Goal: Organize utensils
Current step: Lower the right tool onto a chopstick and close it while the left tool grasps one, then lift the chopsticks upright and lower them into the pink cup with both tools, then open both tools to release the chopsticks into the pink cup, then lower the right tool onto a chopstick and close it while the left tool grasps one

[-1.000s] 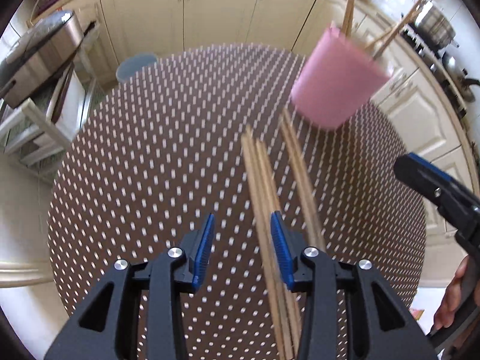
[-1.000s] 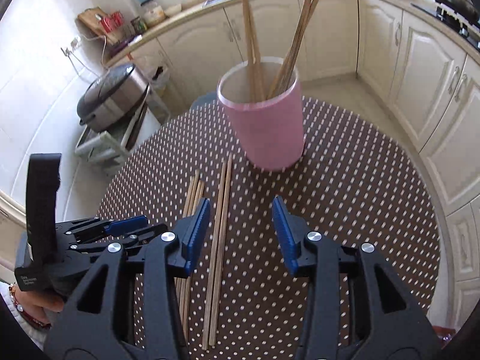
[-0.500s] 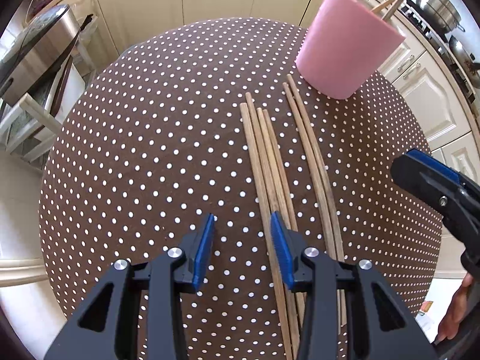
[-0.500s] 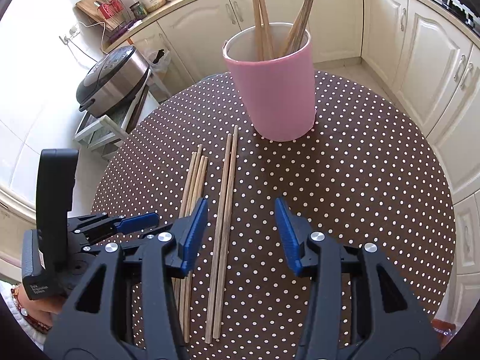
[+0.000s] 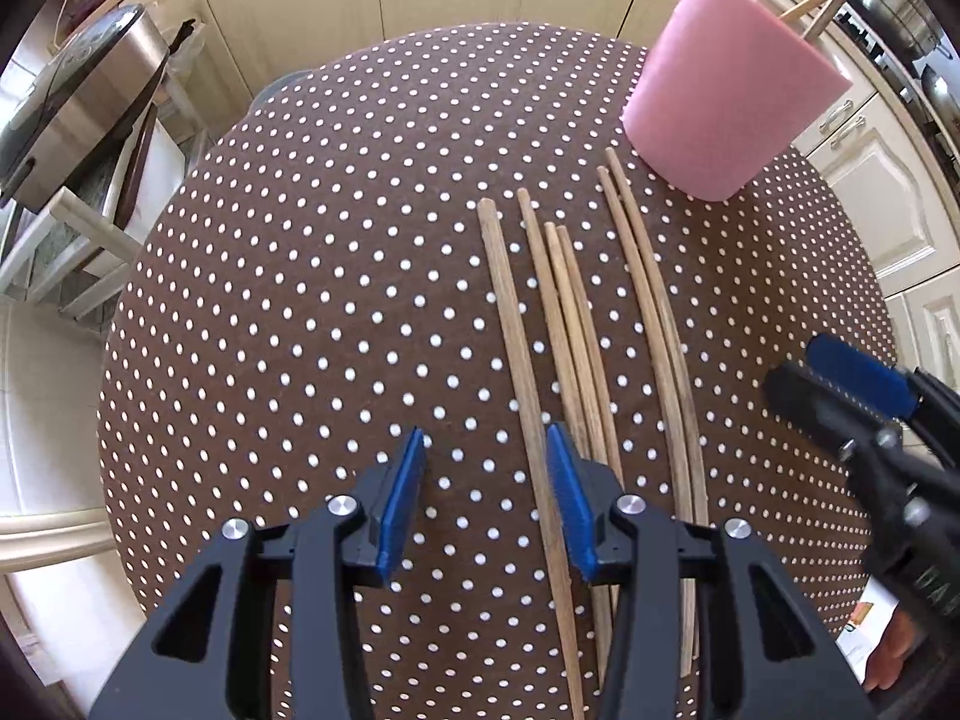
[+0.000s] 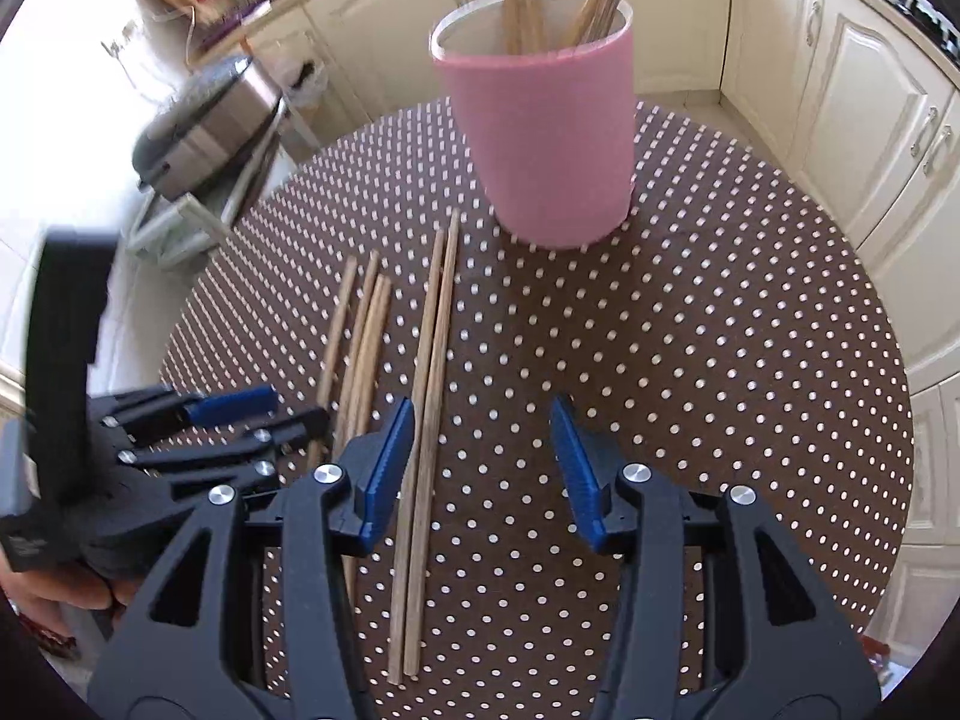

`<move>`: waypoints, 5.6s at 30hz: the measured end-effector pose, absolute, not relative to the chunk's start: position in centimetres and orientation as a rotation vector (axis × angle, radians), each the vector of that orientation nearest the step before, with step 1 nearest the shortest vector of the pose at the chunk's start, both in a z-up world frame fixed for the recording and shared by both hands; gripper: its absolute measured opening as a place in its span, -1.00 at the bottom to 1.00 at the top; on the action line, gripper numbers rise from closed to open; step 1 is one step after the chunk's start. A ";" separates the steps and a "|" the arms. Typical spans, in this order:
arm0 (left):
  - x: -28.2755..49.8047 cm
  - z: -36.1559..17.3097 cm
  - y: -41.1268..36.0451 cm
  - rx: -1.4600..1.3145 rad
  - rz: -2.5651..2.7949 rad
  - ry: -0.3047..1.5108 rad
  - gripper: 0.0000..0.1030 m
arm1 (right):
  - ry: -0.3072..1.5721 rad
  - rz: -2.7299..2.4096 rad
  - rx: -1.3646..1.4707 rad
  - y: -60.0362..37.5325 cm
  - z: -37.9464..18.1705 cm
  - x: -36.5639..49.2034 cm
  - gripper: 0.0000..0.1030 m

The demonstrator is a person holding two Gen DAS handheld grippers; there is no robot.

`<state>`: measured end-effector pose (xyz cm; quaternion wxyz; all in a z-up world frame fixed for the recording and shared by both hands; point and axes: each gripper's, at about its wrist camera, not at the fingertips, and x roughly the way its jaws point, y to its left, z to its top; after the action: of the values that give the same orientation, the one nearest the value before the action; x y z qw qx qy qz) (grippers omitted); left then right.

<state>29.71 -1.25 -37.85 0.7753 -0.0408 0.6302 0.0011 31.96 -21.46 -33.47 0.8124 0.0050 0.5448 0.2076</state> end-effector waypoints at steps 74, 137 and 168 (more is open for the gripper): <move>36.3 -16.7 -2.2 -0.351 -0.245 0.626 -0.89 | 0.743 0.530 0.215 -25.3 -17.3 38.1 -0.89; 37.1 -21.2 -4.5 -0.204 -0.166 0.631 -0.69 | 0.706 0.344 0.090 -26.1 -22.1 37.0 -0.87; 31.8 -27.8 2.0 -0.340 -0.073 0.984 -0.20 | 0.738 0.356 0.086 -25.4 -21.8 32.4 0.00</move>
<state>31.77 1.99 -27.84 0.8668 -0.1625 0.4701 -0.0347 32.40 -25.39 -21.78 0.9163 0.0418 0.3588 0.1731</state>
